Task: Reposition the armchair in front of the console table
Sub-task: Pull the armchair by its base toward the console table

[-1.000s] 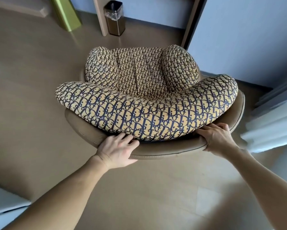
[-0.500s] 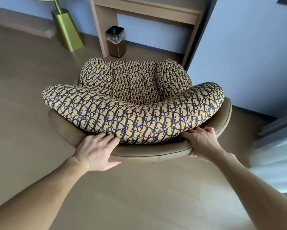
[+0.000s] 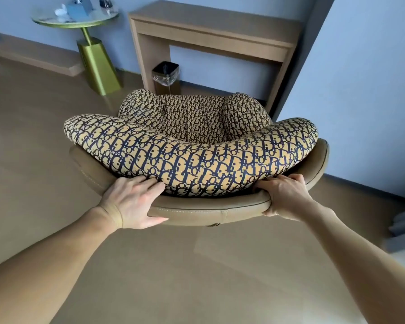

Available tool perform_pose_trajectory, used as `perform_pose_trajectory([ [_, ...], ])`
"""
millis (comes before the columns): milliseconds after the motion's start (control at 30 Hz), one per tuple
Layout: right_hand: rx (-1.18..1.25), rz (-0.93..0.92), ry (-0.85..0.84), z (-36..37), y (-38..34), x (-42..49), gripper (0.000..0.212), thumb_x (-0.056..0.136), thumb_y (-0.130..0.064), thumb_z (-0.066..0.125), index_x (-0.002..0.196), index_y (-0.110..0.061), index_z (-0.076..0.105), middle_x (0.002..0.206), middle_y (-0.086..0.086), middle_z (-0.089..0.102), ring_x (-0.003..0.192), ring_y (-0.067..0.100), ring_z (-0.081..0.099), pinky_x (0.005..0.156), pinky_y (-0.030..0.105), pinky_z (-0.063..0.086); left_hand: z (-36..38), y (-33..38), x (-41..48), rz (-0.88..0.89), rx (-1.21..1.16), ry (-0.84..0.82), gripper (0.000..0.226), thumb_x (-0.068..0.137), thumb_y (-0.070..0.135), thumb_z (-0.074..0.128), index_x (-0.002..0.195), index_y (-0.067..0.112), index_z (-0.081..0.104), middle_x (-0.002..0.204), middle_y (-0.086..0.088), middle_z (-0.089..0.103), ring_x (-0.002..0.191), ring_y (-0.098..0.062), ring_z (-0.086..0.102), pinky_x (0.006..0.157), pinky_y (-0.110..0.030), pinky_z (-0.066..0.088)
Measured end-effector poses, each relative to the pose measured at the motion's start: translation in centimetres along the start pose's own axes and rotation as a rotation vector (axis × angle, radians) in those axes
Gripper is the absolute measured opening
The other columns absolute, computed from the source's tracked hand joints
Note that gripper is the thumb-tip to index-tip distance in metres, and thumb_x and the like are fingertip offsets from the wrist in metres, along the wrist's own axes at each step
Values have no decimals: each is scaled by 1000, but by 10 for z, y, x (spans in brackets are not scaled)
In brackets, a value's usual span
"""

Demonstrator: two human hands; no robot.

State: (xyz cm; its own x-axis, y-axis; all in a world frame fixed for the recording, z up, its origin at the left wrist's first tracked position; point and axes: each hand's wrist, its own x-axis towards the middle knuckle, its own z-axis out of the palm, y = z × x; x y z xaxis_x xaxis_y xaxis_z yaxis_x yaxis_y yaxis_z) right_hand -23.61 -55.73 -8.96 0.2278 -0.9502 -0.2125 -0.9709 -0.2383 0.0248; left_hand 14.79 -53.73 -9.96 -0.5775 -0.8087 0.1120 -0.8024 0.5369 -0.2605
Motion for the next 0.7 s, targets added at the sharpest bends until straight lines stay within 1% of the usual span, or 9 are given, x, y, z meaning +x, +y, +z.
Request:
perform_pose_trajectory([
  [100,2,6,16,-6,3,37,61,64,-50,83,119,-44,57,107,-18,66,111,16,57,92,40,26,11,-26,29,1,14,19,67,63,75,65,96,16,61,84,-2,69,71,-28,67,55,-33,49],
  [167,0,6,38,-9,4,60,61,64,-51,83,119,-44,57,108,-18,66,112,16,57,93,41,27,18,-43,46,4,20,39,67,64,75,63,95,16,61,84,-2,68,71,-28,67,54,-32,47],
  [267,-6,16,28,-16,5,90,61,65,-52,83,120,-44,57,111,-17,67,112,17,56,94,42,28,29,-65,69,7,16,53,68,66,76,61,97,15,62,84,-3,68,71,-29,67,54,-33,46],
  [400,-13,33,29,-23,5,119,60,65,-52,84,118,-44,57,108,-18,66,112,17,56,95,42,29,37,-86,91,7,-4,54,67,65,75,62,97,16,60,84,-2,68,71,-29,66,55,-33,45],
  [500,-11,46,29,-25,4,130,57,64,-51,83,115,-43,58,104,-18,66,111,17,56,95,42,28,40,-95,99,3,-6,59,67,65,76,62,99,18,61,88,-1,69,75,-28,67,57,-33,44],
  [700,-22,70,37,-20,-4,126,58,63,-49,83,116,-44,59,106,-17,66,111,16,56,96,42,28,46,-99,94,8,-23,73,68,68,76,60,104,18,60,93,-1,69,79,-29,66,60,-35,45],
])
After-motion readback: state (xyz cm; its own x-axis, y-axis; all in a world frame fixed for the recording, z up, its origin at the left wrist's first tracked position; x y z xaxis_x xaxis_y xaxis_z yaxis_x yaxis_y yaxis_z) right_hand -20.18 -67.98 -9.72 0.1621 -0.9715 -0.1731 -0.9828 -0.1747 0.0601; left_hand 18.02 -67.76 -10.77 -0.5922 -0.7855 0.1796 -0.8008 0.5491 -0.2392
